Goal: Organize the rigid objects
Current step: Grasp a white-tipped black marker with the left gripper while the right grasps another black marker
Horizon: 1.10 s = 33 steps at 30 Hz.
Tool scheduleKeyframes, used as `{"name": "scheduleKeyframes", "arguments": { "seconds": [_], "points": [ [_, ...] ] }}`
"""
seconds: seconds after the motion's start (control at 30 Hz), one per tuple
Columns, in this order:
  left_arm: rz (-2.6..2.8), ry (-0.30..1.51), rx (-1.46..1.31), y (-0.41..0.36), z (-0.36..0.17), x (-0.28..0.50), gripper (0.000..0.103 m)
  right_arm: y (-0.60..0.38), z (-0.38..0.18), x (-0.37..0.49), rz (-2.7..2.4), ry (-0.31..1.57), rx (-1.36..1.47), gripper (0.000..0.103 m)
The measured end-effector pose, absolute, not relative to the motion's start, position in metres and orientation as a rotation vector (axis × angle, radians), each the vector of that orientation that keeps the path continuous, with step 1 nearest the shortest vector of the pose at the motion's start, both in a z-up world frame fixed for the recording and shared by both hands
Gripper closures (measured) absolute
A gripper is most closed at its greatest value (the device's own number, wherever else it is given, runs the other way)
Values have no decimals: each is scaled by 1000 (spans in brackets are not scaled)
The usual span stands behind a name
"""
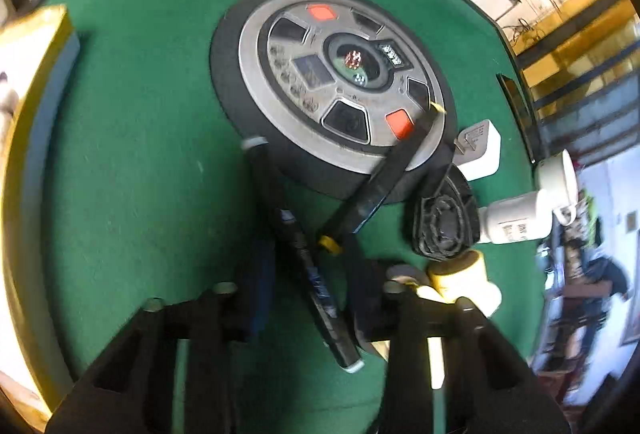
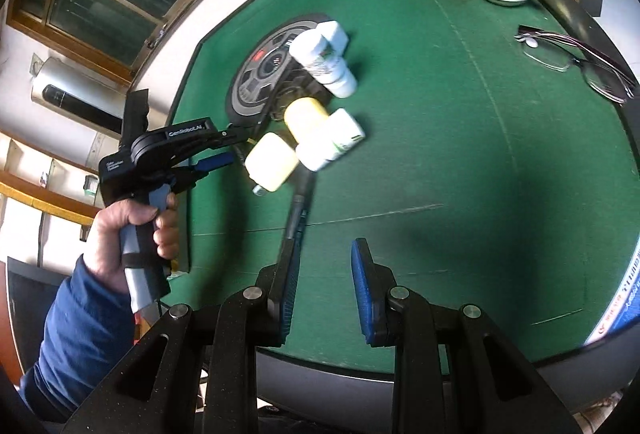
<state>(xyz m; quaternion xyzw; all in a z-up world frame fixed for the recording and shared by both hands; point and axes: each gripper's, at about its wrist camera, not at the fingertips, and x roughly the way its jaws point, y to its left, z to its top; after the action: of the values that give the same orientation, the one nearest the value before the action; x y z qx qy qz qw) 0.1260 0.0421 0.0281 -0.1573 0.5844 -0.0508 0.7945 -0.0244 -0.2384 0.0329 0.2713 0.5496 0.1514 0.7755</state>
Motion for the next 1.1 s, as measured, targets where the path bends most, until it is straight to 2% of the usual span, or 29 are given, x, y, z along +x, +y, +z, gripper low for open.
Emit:
{"name": "scheduleKeyframes", "arguments": {
  "seconds": [0.03, 0.67, 0.73, 0.77, 0.83, 0.87, 0.93, 1.1],
  "points": [
    [-105, 1249, -313, 42, 27, 123, 84, -240, 31, -23, 333, 1194, 585, 79],
    [-224, 1212, -161, 75, 24, 26, 89, -136, -6, 19, 380, 1372, 377, 79],
    [-237, 1206, -146, 75, 22, 23, 89, -123, -9, 21, 345, 1393, 314, 76],
    [-241, 1202, -143, 75, 21, 23, 89, -119, -12, 20, 322, 1399, 283, 71],
    [-247, 1198, -136, 74, 21, 23, 89, -114, -11, 22, 306, 1375, 255, 69],
    [-247, 1196, -130, 73, 21, 23, 89, -112, -10, 21, 294, 1365, 222, 71],
    [-247, 1193, -121, 71, 21, 23, 89, -111, -9, 19, 272, 1351, 163, 84],
    [-271, 1200, -129, 70, 22, 15, 89, -134, -13, 7, 252, 1353, 242, 89]
  ]
}}
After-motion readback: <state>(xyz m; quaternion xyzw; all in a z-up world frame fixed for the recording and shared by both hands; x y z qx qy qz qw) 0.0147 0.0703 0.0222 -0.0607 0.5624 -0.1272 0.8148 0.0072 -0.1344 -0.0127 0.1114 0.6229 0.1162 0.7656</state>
